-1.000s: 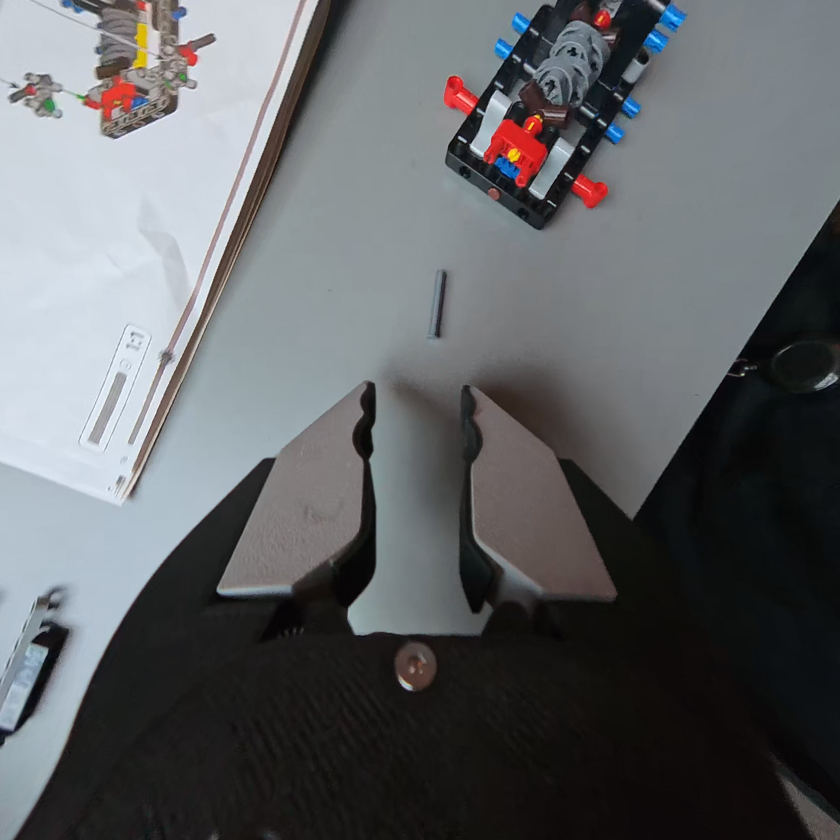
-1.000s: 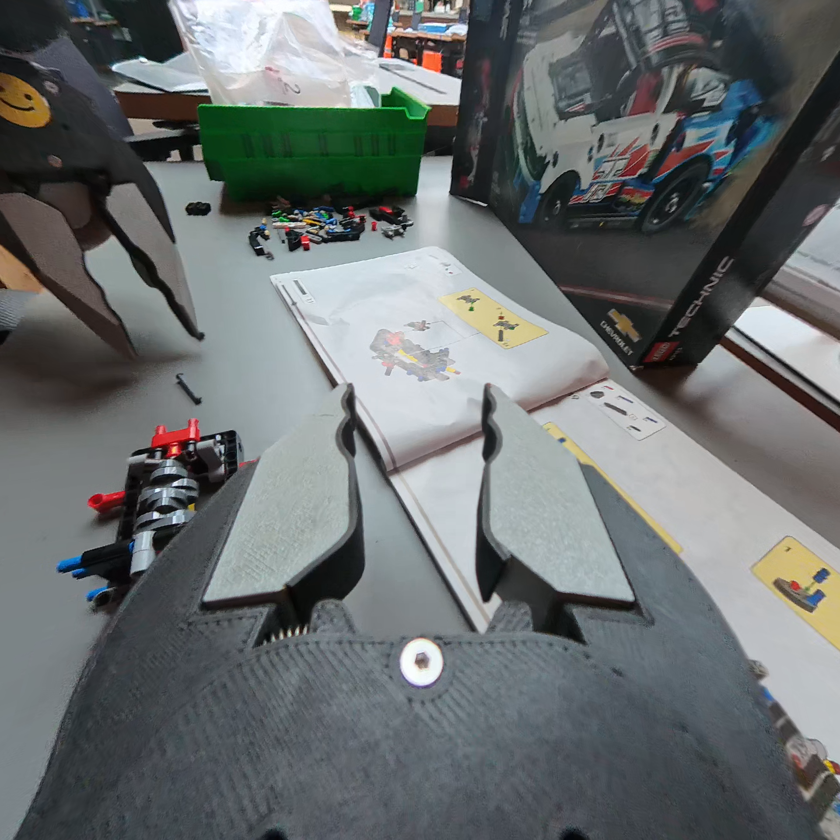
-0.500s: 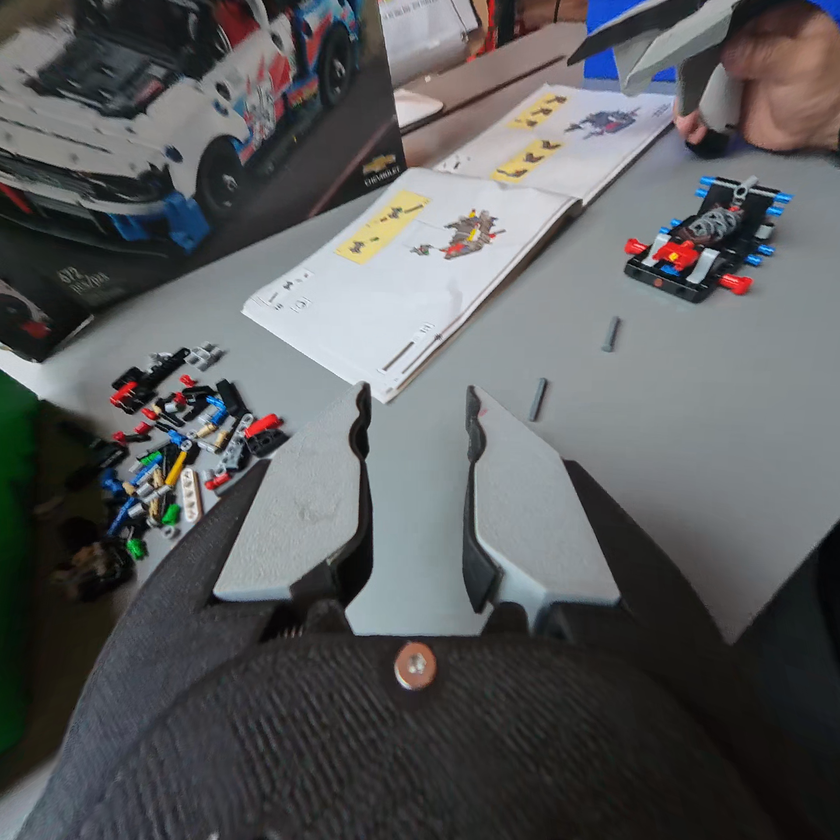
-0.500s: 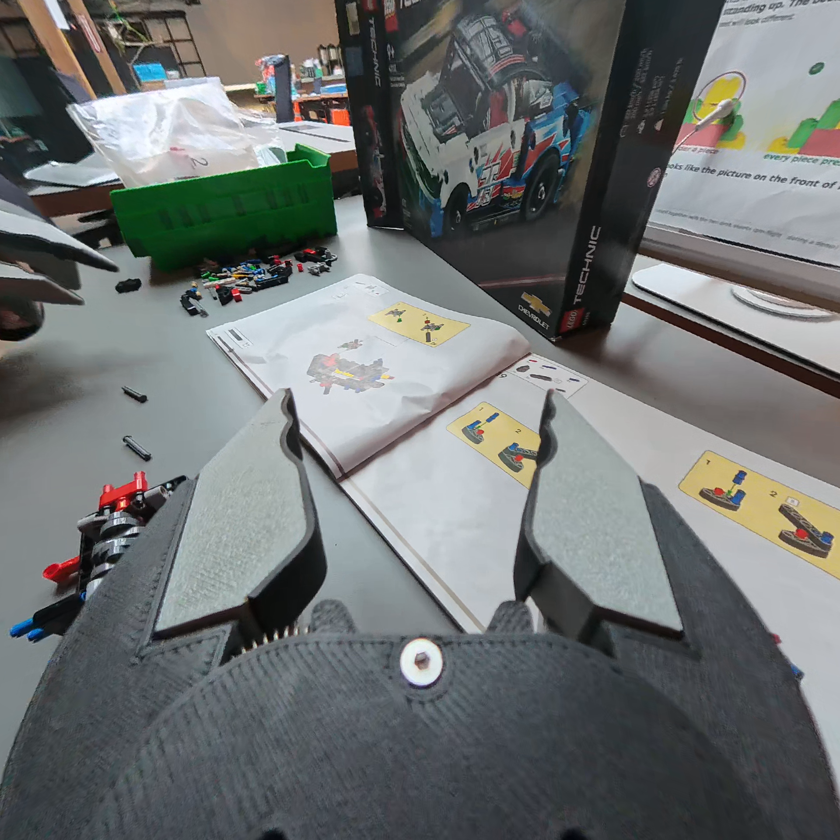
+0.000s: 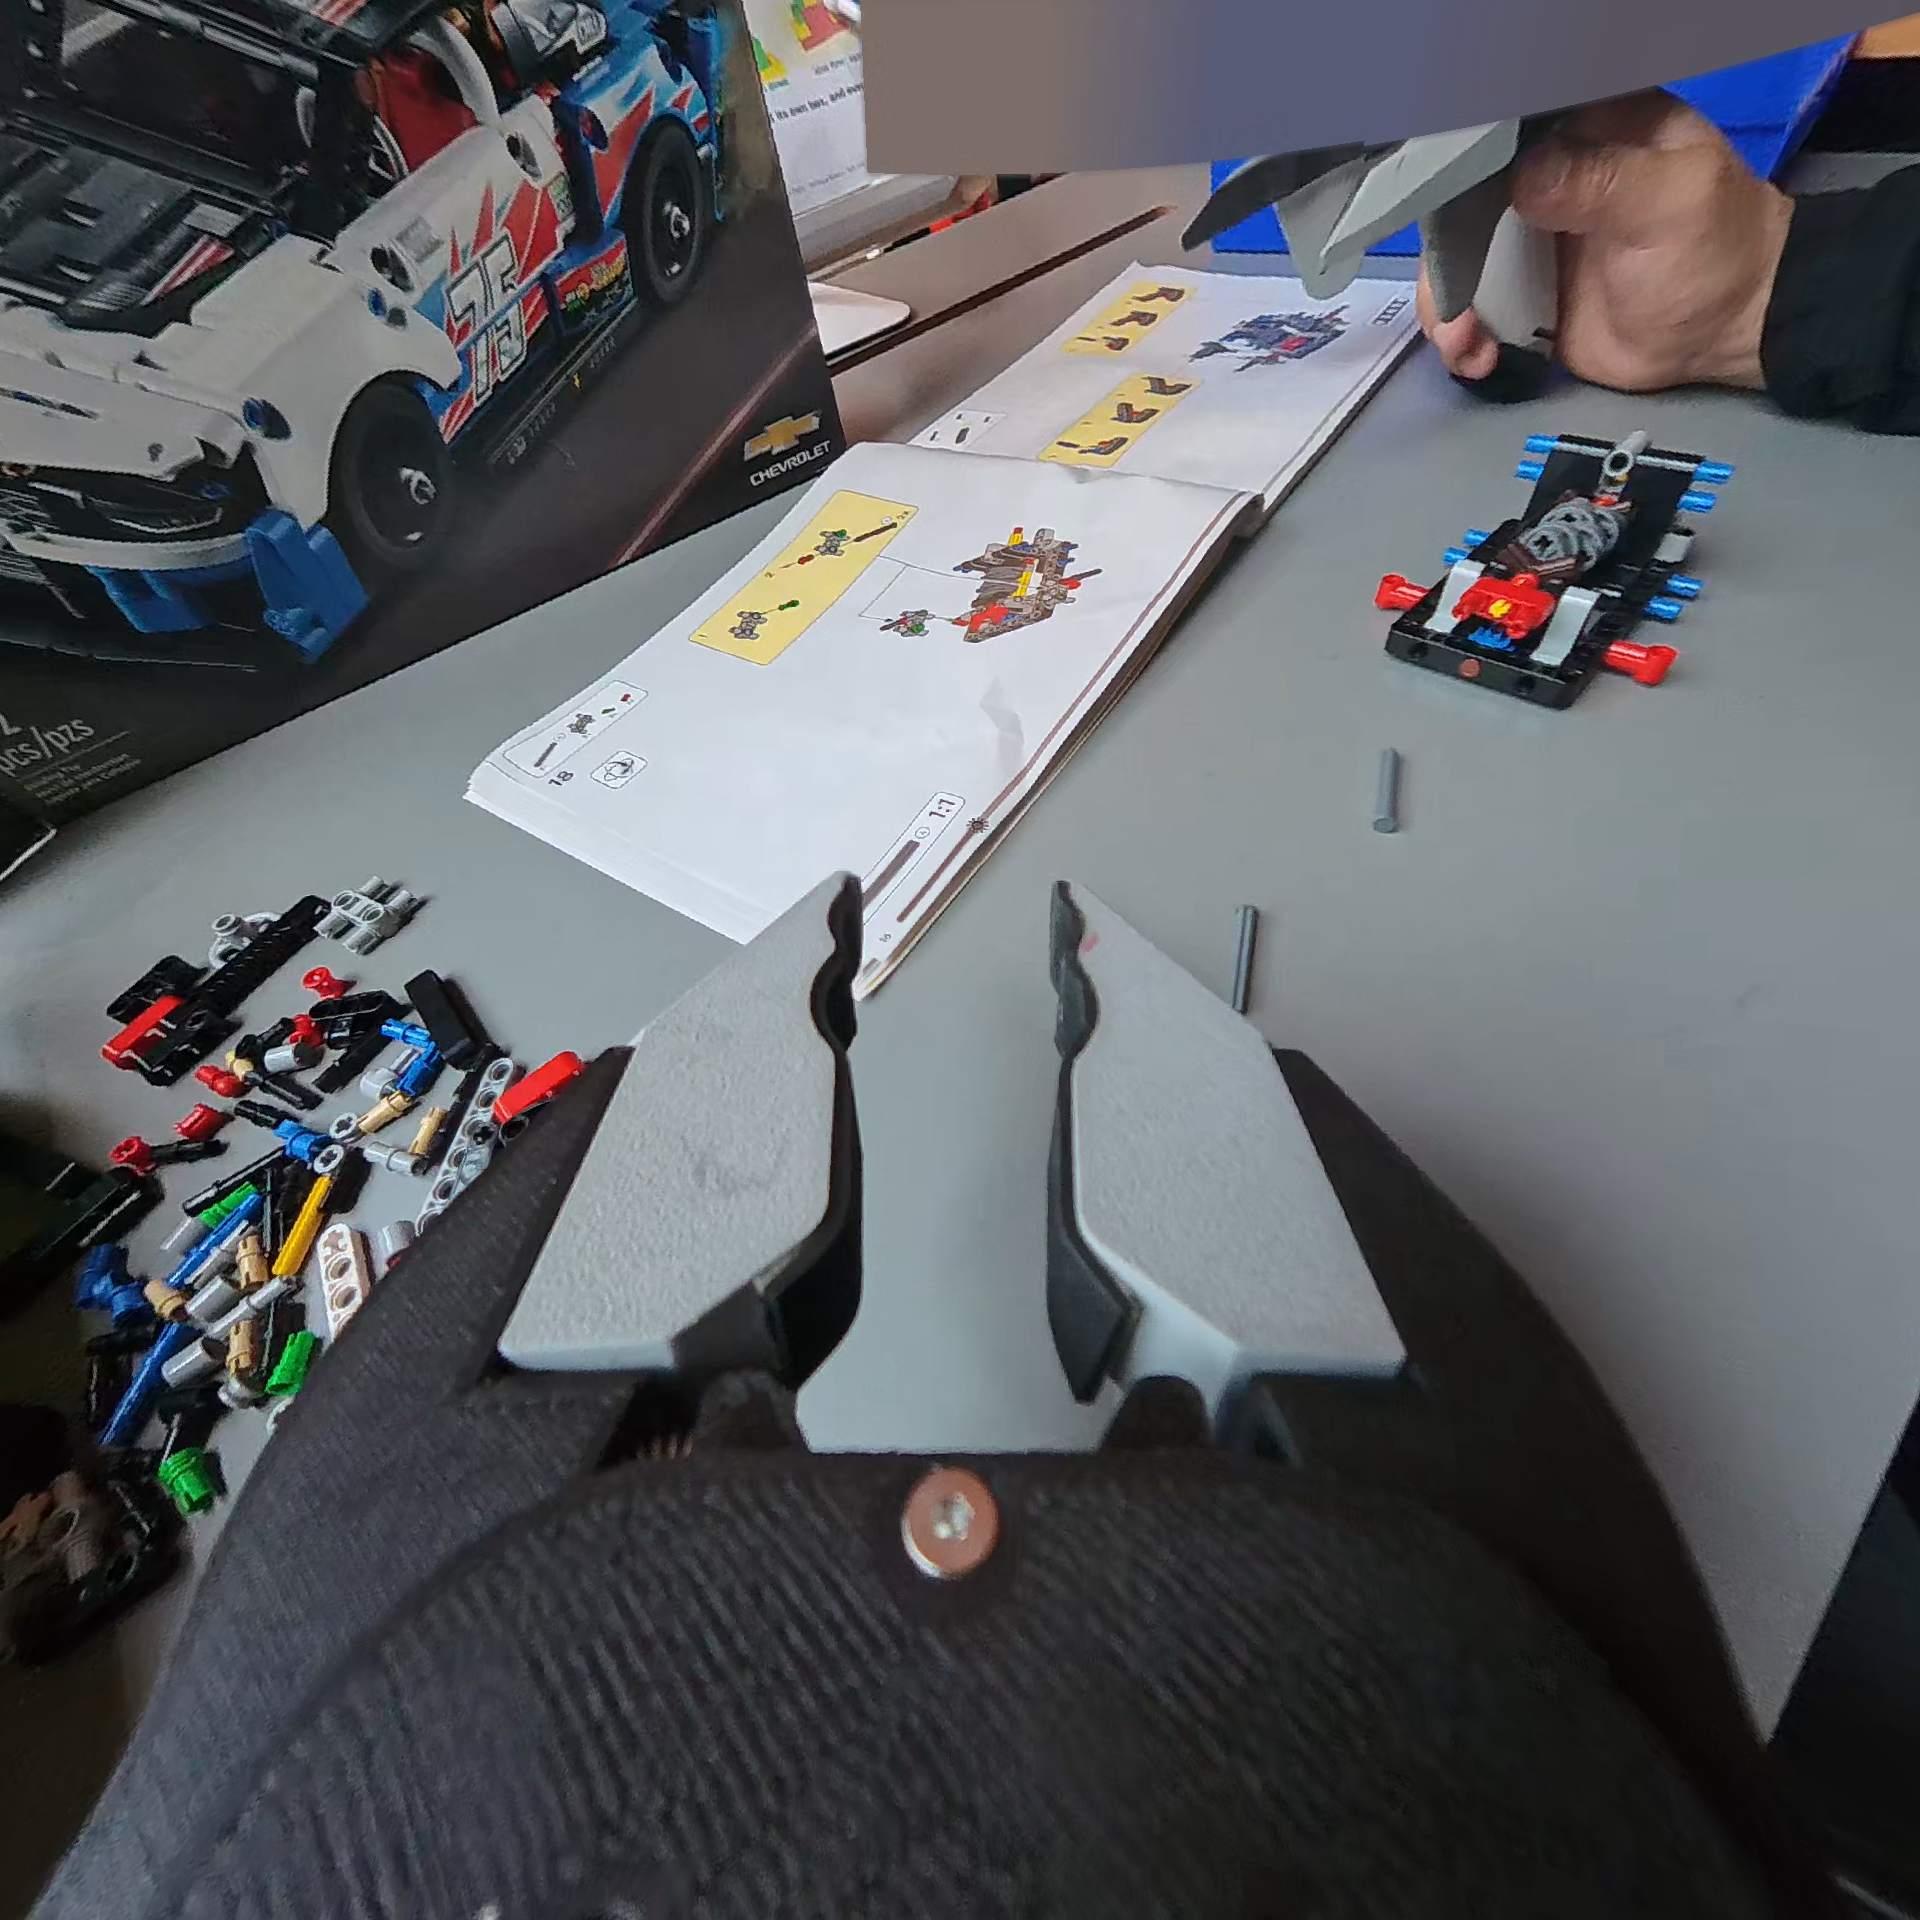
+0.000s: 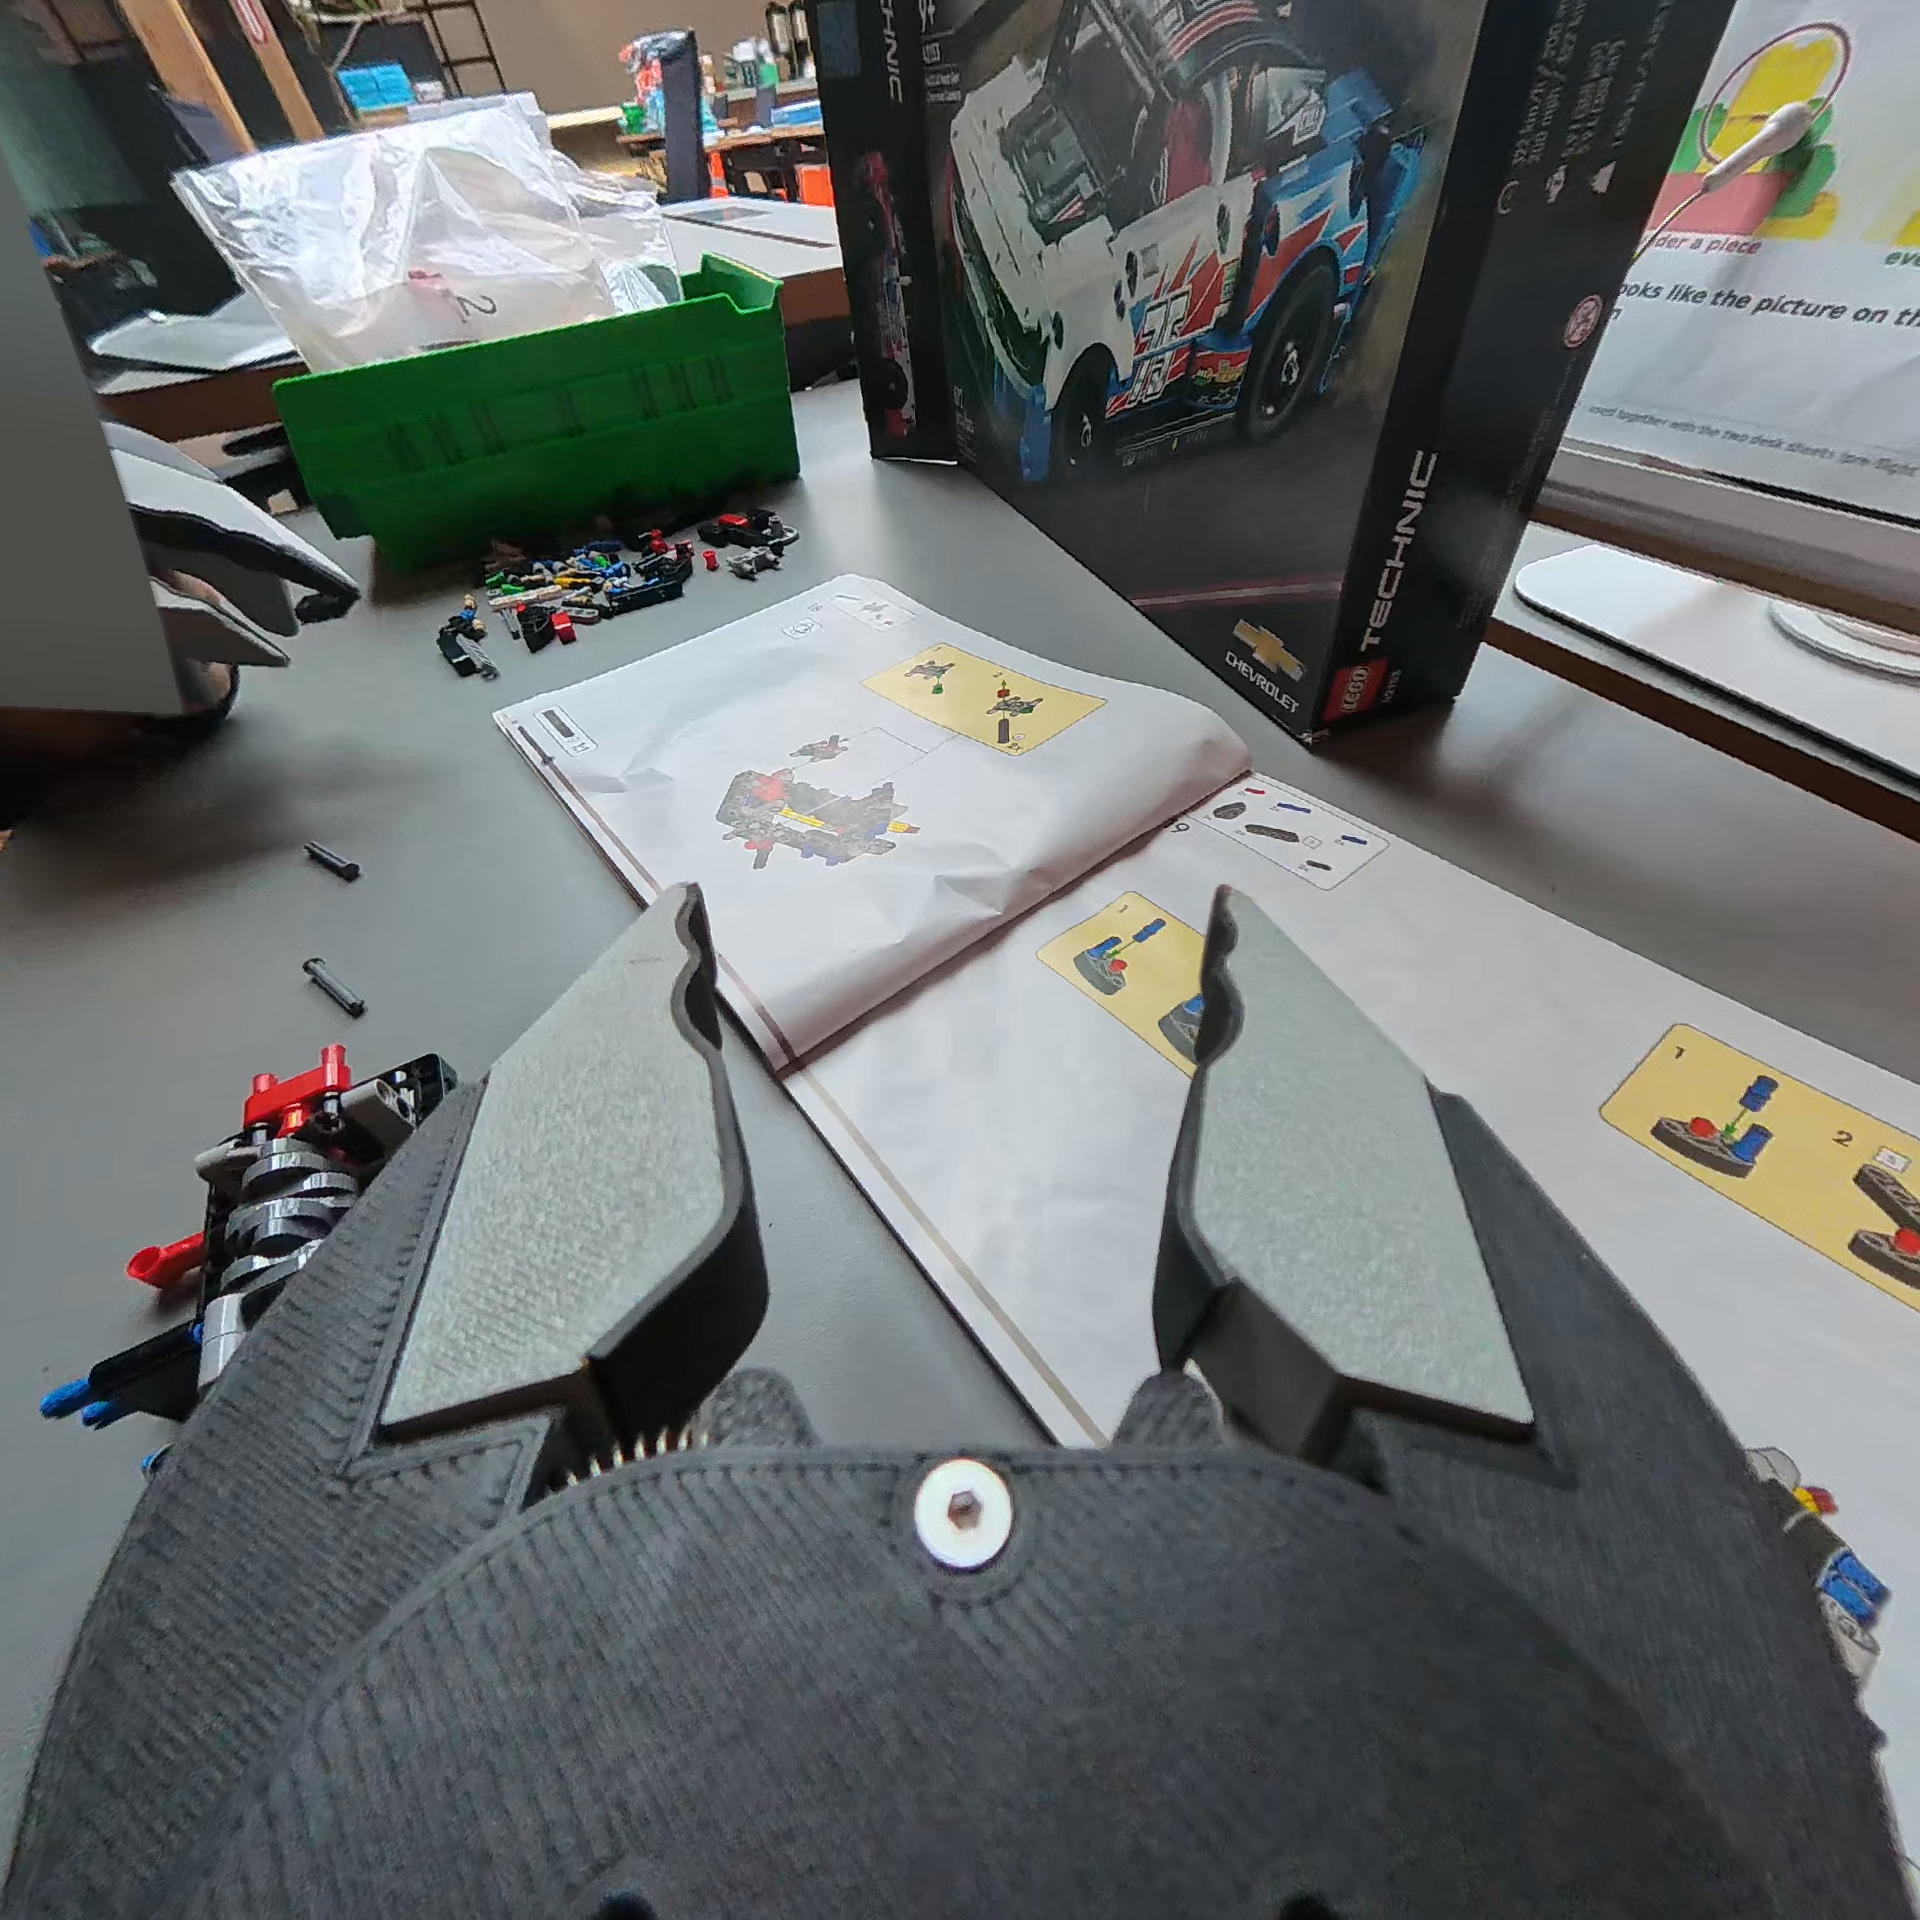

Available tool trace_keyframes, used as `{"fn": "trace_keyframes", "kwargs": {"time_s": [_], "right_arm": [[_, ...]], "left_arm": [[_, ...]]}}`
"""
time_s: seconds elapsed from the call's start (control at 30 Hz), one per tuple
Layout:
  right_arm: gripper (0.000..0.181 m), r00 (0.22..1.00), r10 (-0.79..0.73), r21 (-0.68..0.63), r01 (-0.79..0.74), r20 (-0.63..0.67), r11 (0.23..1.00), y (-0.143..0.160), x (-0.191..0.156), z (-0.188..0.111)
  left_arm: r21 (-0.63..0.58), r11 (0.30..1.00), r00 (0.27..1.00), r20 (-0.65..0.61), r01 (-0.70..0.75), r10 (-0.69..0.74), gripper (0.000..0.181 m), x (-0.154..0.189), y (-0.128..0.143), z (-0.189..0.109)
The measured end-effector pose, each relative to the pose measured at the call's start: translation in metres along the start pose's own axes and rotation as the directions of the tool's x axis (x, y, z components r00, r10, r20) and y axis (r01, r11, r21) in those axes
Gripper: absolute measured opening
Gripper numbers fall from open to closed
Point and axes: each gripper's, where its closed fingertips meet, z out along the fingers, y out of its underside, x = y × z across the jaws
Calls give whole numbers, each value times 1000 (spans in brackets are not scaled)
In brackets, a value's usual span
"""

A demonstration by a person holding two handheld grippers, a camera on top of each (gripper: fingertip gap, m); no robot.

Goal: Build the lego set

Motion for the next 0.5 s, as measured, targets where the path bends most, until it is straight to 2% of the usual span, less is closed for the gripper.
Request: {"fn": "trace_keyframes", "kwargs": {"time_s": [0.23,0.5], "right_arm": [[80,1000,0,-10,1,15,1000,1,-2,1],[75,999,-12,-41,14,33,999,5,-5,4]], "left_arm": [[-12,1000,1000,7,-13,13,34,0,2,1],[20,1000,1000,13,17,-17,31,-4,-2,-2]]}}
